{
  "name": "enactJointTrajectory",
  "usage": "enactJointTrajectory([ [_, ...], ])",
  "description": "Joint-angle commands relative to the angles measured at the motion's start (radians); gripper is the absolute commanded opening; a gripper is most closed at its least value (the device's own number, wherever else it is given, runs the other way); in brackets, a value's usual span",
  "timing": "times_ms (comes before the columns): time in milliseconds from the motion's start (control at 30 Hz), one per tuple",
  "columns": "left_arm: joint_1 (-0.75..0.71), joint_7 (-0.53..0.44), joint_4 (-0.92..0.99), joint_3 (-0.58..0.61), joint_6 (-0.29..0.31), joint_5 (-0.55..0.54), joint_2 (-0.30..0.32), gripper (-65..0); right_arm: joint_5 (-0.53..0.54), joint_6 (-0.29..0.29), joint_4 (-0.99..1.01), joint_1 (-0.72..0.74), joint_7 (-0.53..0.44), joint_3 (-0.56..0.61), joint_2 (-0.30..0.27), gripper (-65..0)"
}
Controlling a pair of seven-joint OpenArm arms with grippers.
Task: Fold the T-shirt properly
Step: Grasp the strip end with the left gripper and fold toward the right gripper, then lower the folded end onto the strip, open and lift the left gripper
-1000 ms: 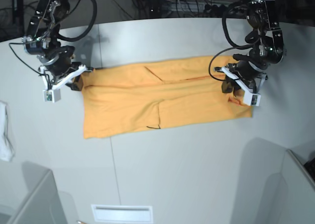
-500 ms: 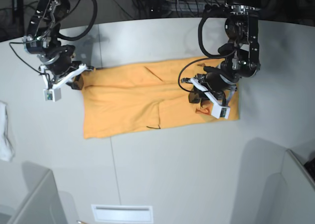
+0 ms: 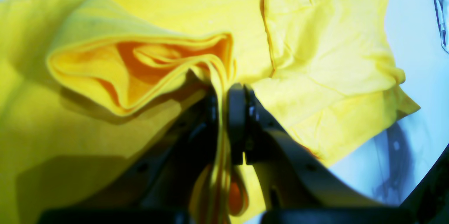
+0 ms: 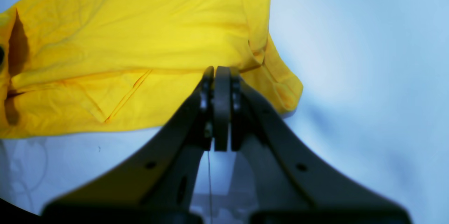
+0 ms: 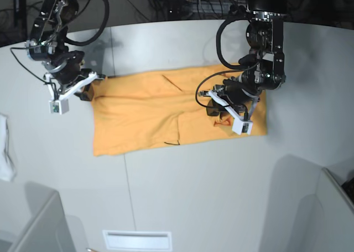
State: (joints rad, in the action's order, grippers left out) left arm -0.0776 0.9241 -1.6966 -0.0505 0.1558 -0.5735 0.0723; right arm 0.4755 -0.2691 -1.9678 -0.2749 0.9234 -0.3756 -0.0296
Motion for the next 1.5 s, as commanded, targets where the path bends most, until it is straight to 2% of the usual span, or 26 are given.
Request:
enactJointTrajectory([
  [0, 0.014, -0.017, -0.016, -0.001, 0.005, -0.015, -0.001, -65.0, 0.015, 0.0, -0.014, 0.007, -0.02, -0.003, -0.005, -65.0],
  [467, 0.014, -0.017, -0.016, -0.001, 0.005, -0.016, -0.001, -65.0, 0.015, 0.0, -0.014, 0.007, -0.02, -0.003, -0.005, -65.0],
  [633, 0.035, -0.015, 0.0, 0.001, 0.005, -0.018, -0.004, -48.5, 0.015, 0.0, -0.014, 0.007, -0.02, -0.003, -0.005, -65.0],
  [867, 0.063, -0.015, 0.062, 0.002, 0.005, -0.018, -0.065, -30.3, 0.015, 0.0, -0.014, 0.007, -0.02, -0.003, -0.005, -65.0],
  [1067, 0.091, -0.015, 0.056, 0.133, 0.005, -0.018, -0.085, -14.2, 0.015, 0.0, -0.014, 0.007, -0.02, -0.003, -0.005, -65.0],
  [1133, 0.092, -0.018, 0.051, 0.159, 0.003, -0.018, -0.088, -11.7, 0.015, 0.0, -0.014, 0.007, -0.02, -0.003, -0.005, -65.0],
  [1267, 0.048, -0.015, -0.053, 0.13, 0.003, -0.016, -0.093, -11.7, 0.015, 0.0, -0.014, 0.006, -0.02, -0.003, -0.006, -65.0],
  [1367, -0.044, -0.015, -0.17, 0.016, 0.001, -0.013, -0.081, -13.8, 0.015, 0.0, -0.014, 0.001, -0.02, -0.003, -0.006, -65.0],
  [1400, -0.075, -0.015, -0.201, -0.024, 0.001, -0.015, -0.078, -17.6, 0.015, 0.0, -0.014, -0.001, -0.02, -0.003, -0.006, -65.0],
  [1467, -0.133, -0.015, -0.25, -0.113, 0.001, -0.015, -0.078, -33.1, 0.015, 0.0, -0.014, -0.001, -0.02, -0.003, -0.006, -65.0],
])
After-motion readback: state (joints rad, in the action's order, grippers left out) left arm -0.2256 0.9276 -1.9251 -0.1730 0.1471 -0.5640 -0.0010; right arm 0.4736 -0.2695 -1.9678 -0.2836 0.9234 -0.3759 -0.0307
